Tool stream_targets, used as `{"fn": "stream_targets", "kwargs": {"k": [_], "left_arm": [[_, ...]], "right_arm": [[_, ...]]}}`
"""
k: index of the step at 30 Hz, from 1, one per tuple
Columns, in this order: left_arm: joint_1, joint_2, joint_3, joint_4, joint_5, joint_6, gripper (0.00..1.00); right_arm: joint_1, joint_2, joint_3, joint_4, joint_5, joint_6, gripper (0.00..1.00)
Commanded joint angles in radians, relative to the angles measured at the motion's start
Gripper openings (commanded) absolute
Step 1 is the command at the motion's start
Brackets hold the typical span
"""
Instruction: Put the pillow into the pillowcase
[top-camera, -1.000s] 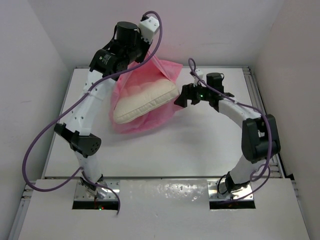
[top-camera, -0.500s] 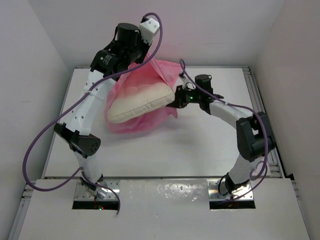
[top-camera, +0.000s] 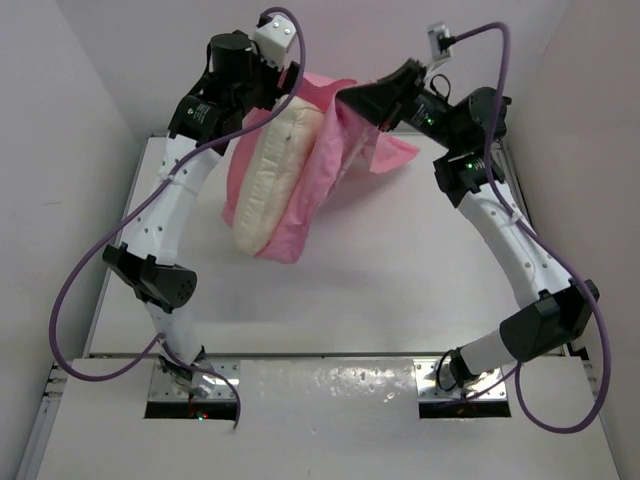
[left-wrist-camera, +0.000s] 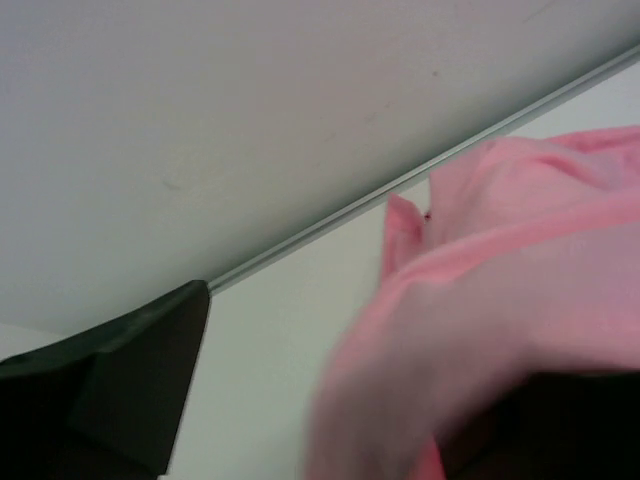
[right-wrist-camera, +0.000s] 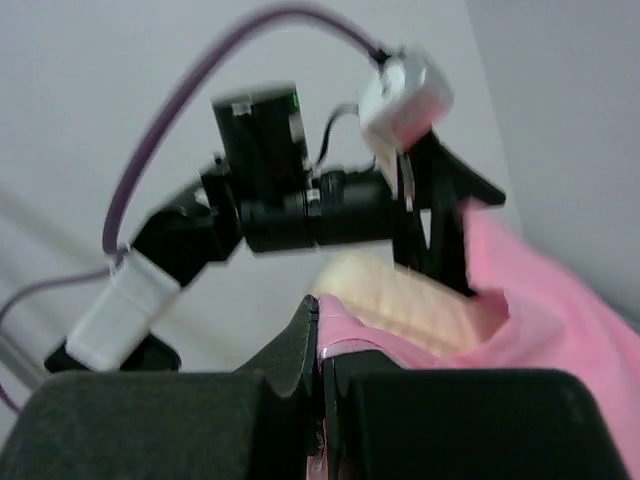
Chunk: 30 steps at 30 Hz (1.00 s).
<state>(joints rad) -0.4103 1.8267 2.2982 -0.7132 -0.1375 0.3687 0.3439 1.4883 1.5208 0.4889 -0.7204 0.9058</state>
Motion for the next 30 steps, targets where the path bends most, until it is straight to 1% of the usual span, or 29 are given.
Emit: {"fn": "stream_targets", "kwargs": {"k": [1, 2, 3, 4, 7, 8, 11, 12, 13, 14, 15, 17, 18, 19, 20, 21, 22, 25, 27, 30], "left_arm": [[-0.001, -0.058, 0.009, 0.034, 0.088, 0.007, 0.84], [0.002, -0.066, 0.012, 0.029, 0.098, 0.006, 0.94], [0.007, -0.081, 0.015, 0.026, 0.101, 0.006, 0.98], [0.01, -0.086, 0.023, 0.018, 0.101, 0.004, 1.0], [0.028, -0.106, 0.064, 0.003, 0.099, -0.002, 1.0], [0.034, -0.109, 0.095, -0.006, 0.102, -0.001, 1.0], [0.042, -0.125, 0.135, -0.055, 0.159, 0.027, 0.99], [0.038, -0.133, 0.161, -0.077, 0.192, 0.042, 0.96], [0.033, -0.138, 0.167, -0.13, 0.272, 0.068, 0.91], [0.021, -0.144, 0.168, -0.152, 0.292, 0.111, 0.81], [-0.008, -0.156, 0.153, -0.164, 0.295, 0.121, 0.75], [-0.027, -0.165, 0.136, -0.19, 0.297, 0.144, 0.65], [-0.033, -0.171, 0.124, -0.195, 0.28, 0.15, 0.65], [-0.035, -0.172, 0.121, -0.195, 0.27, 0.154, 0.67], [-0.036, -0.172, 0.121, -0.192, 0.256, 0.154, 0.85], [-0.038, -0.173, 0.125, -0.192, 0.248, 0.154, 0.94], [-0.038, -0.169, 0.145, -0.19, 0.246, 0.154, 1.0], [-0.036, -0.162, 0.197, -0.19, 0.28, 0.139, 1.0], [-0.036, -0.15, 0.213, -0.192, 0.329, 0.136, 1.0], [-0.035, -0.13, 0.213, -0.169, 0.38, 0.115, 1.0]], "right_arm": [[-0.005, 0.042, 0.082, 0.14, 0.181, 0.136, 0.0], [-0.008, 0.055, 0.113, 0.139, 0.209, 0.145, 0.0], [-0.016, 0.067, 0.13, 0.123, 0.238, 0.15, 0.0], [-0.017, 0.09, 0.151, 0.111, 0.296, 0.165, 0.0], [-0.022, 0.128, 0.235, 0.057, 0.355, 0.145, 0.0], [-0.016, 0.136, 0.272, 0.034, 0.399, 0.133, 0.0], [-0.008, 0.151, 0.289, -0.009, 0.49, 0.09, 0.0], [-0.006, 0.153, 0.291, -0.019, 0.51, 0.085, 0.0], [-0.005, 0.158, 0.291, -0.022, 0.53, 0.084, 0.0], [-0.005, 0.167, 0.295, -0.023, 0.547, 0.081, 0.0], [0.003, 0.173, 0.297, -0.019, 0.57, 0.068, 0.0], [0.007, 0.191, 0.324, -0.023, 0.588, 0.056, 0.0], [0.012, 0.202, 0.341, -0.036, 0.592, 0.051, 0.0], [0.014, 0.213, 0.36, -0.044, 0.595, 0.051, 0.0], [0.021, 0.225, 0.383, -0.049, 0.595, 0.05, 0.0], [0.027, 0.227, 0.394, -0.058, 0.601, 0.038, 0.0], [0.043, 0.227, 0.406, -0.065, 0.608, 0.027, 0.0], [0.066, 0.23, 0.429, -0.076, 0.615, -0.045, 0.0], [0.078, 0.247, 0.467, -0.096, 0.601, -0.071, 0.0], [0.081, 0.263, 0.473, -0.072, 0.503, -0.051, 0.0]]}}
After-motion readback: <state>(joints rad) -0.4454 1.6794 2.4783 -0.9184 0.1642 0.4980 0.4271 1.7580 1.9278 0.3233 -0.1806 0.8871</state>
